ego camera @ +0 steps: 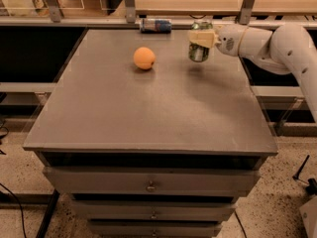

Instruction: Move green can near orange

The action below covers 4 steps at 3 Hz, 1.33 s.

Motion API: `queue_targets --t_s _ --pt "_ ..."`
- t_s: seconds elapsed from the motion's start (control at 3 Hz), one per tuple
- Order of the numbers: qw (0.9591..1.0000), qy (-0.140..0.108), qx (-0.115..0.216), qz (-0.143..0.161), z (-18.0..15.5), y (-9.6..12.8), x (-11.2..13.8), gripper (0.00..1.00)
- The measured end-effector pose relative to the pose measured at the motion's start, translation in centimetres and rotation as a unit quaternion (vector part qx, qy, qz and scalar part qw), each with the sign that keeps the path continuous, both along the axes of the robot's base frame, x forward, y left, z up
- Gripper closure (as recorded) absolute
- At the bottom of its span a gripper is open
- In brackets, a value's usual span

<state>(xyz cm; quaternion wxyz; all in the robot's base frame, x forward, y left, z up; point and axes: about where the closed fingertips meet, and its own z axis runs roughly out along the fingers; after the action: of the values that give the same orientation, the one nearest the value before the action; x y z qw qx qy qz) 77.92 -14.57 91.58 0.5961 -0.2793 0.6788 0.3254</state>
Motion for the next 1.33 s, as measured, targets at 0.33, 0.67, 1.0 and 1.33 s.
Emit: queue_targets --t_s 0.33,0.67,1.0,1.33 --pt "0.9971 -0.025 0.034 0.063 -0.7 3.6 -1.0 1.00" --pt "0.9892 -0.047 0.057 0.126 -0.8 6.9 -2.7 1.00" --pt "0.9891 -0.048 0.054 0.128 -0.7 7.1 -2.7 1.00" --pt "0.9885 -0.055 0.045 0.133 -0.1 7.5 -2.7 1.00"
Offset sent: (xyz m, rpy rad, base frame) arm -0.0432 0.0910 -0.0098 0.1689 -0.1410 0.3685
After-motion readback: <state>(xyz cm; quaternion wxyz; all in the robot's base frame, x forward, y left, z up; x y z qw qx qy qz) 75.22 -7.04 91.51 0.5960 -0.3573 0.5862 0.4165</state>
